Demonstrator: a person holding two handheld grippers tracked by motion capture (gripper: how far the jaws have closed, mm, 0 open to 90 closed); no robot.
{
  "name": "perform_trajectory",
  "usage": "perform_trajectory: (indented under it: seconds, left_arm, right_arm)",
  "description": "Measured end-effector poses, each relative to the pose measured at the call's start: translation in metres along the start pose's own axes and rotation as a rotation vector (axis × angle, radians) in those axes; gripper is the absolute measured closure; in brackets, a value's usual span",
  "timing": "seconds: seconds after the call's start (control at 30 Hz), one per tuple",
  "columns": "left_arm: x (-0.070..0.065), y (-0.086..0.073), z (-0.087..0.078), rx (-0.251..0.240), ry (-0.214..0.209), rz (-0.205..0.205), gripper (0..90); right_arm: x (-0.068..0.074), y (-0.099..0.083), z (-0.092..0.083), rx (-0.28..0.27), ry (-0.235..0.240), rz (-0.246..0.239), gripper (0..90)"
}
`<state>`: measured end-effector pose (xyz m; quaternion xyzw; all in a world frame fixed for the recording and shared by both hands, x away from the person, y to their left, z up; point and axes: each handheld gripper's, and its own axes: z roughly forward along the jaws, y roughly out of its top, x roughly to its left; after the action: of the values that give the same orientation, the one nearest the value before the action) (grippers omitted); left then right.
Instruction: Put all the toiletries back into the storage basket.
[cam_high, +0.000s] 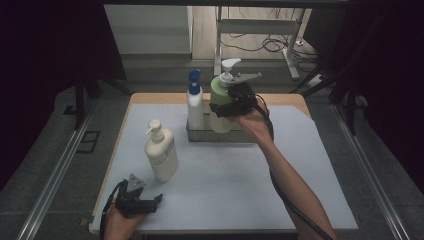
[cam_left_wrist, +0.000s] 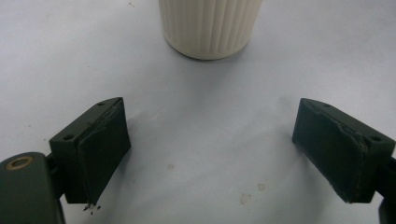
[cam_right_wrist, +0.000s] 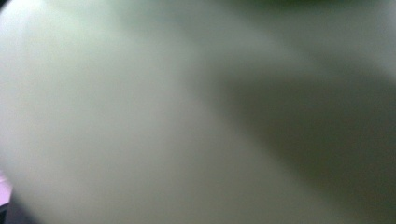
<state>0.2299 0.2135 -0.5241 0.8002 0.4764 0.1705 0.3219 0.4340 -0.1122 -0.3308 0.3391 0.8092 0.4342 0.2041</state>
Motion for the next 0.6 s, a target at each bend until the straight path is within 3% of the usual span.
perform_trajectory:
  seconds: [0.6]
  left_arm:
    - [0.000, 0.000, 0.000, 0.002, -0.002, -0.002, 10.5]
  right_arm:
    - [-0.015, 0.008, 0.036, -0.001, -0.065, 0.007, 11.8]
